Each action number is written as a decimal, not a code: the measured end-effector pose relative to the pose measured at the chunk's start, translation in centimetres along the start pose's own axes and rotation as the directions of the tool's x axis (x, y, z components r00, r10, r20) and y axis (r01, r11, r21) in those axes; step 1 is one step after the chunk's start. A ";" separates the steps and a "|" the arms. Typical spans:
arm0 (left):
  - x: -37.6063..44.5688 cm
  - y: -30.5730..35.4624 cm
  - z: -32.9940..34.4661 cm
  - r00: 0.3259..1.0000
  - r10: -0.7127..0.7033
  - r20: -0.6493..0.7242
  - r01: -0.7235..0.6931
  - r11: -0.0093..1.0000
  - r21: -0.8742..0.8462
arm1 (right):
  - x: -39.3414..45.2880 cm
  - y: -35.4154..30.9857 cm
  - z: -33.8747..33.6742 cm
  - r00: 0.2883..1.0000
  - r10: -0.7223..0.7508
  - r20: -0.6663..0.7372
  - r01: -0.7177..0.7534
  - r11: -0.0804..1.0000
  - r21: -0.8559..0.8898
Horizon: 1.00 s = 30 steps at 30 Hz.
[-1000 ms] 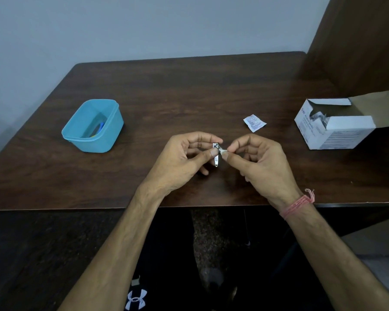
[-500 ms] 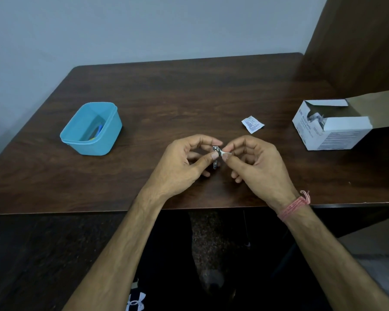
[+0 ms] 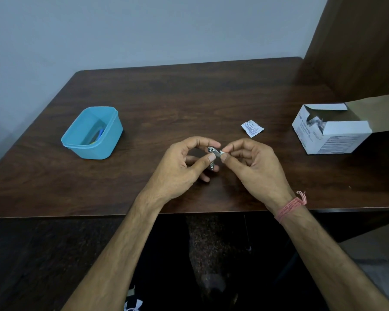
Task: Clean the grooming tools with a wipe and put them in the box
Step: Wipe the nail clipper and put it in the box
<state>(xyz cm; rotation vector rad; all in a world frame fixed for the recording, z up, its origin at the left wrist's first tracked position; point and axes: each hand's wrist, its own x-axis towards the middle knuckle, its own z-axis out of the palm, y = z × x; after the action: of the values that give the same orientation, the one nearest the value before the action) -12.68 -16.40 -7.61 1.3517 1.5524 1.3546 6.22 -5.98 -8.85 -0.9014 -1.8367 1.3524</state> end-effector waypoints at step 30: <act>0.0 0.4 0.6 1.000 -0.019 0.000 0.019 0.973 0.229 | -1.1 -0.7 -0.4 0.993 -0.115 0.004 0.115 0.991 0.068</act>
<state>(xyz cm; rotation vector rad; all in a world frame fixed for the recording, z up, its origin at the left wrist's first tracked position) -12.00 -16.21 -7.36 1.4702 1.7587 1.1891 7.09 -6.85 -8.20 -0.7449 -1.8095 1.3396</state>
